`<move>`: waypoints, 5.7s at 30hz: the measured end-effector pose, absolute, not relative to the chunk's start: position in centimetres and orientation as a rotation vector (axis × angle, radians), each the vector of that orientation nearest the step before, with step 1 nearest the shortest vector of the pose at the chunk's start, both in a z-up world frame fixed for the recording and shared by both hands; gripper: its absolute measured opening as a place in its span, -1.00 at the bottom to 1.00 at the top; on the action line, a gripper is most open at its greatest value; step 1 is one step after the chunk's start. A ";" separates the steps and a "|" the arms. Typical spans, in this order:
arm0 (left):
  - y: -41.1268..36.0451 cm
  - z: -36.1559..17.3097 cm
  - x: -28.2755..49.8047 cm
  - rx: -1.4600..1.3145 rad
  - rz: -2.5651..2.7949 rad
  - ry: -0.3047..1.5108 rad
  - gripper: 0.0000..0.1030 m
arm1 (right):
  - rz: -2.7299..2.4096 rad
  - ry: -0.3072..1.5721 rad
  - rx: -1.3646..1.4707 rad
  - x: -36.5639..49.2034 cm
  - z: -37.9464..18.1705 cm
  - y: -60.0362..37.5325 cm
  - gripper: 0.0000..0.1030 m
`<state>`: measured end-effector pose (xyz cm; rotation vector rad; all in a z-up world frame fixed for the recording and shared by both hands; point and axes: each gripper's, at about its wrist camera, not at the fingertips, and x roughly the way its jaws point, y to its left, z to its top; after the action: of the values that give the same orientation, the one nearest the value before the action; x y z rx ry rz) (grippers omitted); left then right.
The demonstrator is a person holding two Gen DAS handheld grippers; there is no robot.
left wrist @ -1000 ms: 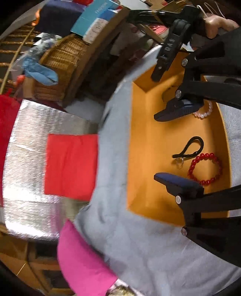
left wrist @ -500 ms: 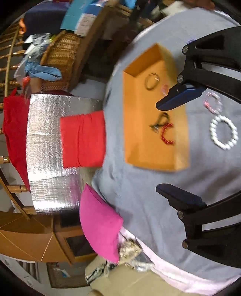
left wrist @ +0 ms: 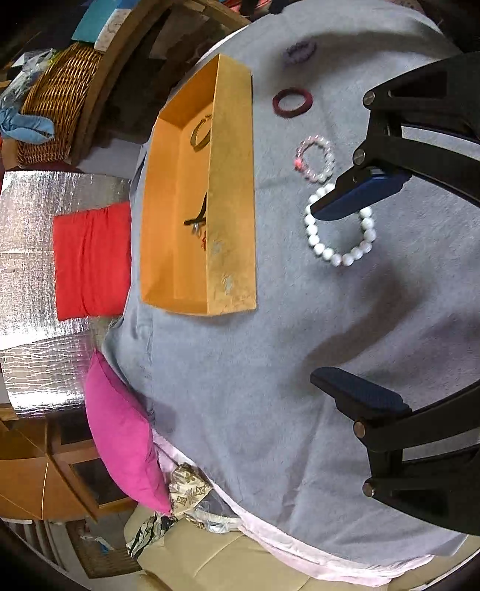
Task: Organize jewelry
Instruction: 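Withdraw both tools from the box toward the remaining bracelets, then grasp the purple bead bracelet with the right tool while the left tool grasps the white bead bracelet, then carry both bracelets into the orange box and open both tools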
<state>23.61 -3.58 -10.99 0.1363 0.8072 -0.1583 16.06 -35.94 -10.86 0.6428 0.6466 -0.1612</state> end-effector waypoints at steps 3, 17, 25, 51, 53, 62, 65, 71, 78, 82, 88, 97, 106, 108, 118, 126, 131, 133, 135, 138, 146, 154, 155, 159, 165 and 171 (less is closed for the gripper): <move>-4.0 -11.5 24.3 0.137 -0.157 0.823 0.59 | -0.158 0.707 0.627 17.4 -11.9 -34.8 0.29; -4.9 -11.1 23.8 0.215 -0.167 0.779 0.59 | -0.118 0.765 0.482 20.1 -12.0 -29.5 0.29; -4.9 -11.3 23.4 0.234 -0.164 0.783 0.59 | -0.131 0.797 0.473 20.6 -12.7 -29.2 0.29; -4.8 -12.8 22.8 0.310 -0.171 0.824 0.59 | -0.187 0.858 0.491 19.8 -13.7 -31.4 0.29; -4.7 -12.9 22.7 0.317 -0.176 0.826 0.59 | -0.194 0.865 0.491 19.8 -13.8 -31.5 0.29; -4.6 -13.5 22.3 0.353 -0.189 0.838 0.59 | -0.205 0.885 0.494 20.0 -14.2 -31.6 0.29; -4.5 -13.8 22.3 0.362 -0.190 0.850 0.59 | -0.211 0.890 0.491 20.2 -14.3 -31.6 0.29; -4.0 -14.7 22.7 0.357 -0.201 0.899 0.59 | -0.216 0.896 0.486 20.3 -14.4 -31.6 0.29; -2.1 -15.4 23.6 0.285 -0.227 0.964 0.59 | -0.235 0.891 0.490 19.9 -14.3 -32.7 0.29; -1.7 -15.2 23.9 0.241 -0.260 0.954 0.59 | -0.260 0.886 0.499 19.5 -14.3 -33.7 0.29; -3.5 -14.6 23.6 0.186 -0.380 0.949 0.59 | -0.294 0.881 0.520 19.2 -14.4 -35.4 0.29; -5.5 -15.7 24.6 0.176 -0.390 0.997 0.59 | -0.318 0.907 0.548 19.1 -15.5 -37.5 0.29; -4.6 -16.5 25.6 0.096 -0.413 1.034 0.59 | -0.364 0.975 0.282 21.6 -16.9 -34.6 -0.53; -4.3 -16.5 25.6 0.071 -0.418 1.032 0.59 | -0.367 0.969 0.243 21.8 -16.8 -34.0 -0.74; -4.1 -16.3 25.6 0.028 -0.451 1.017 0.26 | -0.244 0.931 0.267 22.3 -16.0 -31.0 -0.80; -4.4 -16.3 25.7 0.016 -0.477 0.994 -0.51 | -0.132 0.909 0.347 22.3 -15.7 -29.6 -0.80; -4.0 -16.1 25.7 -0.002 -0.478 0.986 -0.82 | -0.124 0.911 0.393 21.9 -16.0 -31.1 -0.80; -3.9 -16.0 25.7 0.009 -0.470 0.982 -0.84 | -0.128 0.906 0.404 21.7 -16.0 -31.6 -0.80; -3.6 -16.2 25.8 -0.001 -0.474 0.992 -0.84 | -0.132 0.903 0.410 21.5 -15.9 -32.0 -0.80; -3.6 -16.1 25.8 0.003 -0.470 0.989 -0.84 | -0.127 0.903 0.435 21.2 -15.9 -32.6 -0.80; -2.9 -15.4 25.5 0.018 -0.446 0.955 -0.84 | -0.140 0.873 0.464 20.5 -15.4 -33.6 -0.80; -2.1 -14.5 25.3 0.016 -0.438 0.923 -0.84 | -0.138 0.848 0.465 19.9 -14.9 -33.6 -0.80; -2.3 -14.4 25.3 0.014 -0.440 0.920 -0.84 | -0.132 0.840 0.466 19.9 -14.8 -33.6 -0.80; -2.1 -13.4 25.0 -0.003 -0.457 0.892 -0.84 | -0.108 0.807 0.459 19.7 -14.2 -32.9 -0.80; -2.1 -11.5 24.8 -0.032 -0.493 0.841 -0.84 | -0.053 0.722 0.449 19.7 -12.8 -31.3 -0.80; -2.3 -10.5 24.9 -0.043 -0.491 0.809 -0.84 | 0.004 0.638 0.431 19.2 -11.3 -29.5 -0.80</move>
<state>24.90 -2.32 -10.52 -0.0432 0.8094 -0.4913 19.23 -29.49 -11.28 0.4307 0.6379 0.0042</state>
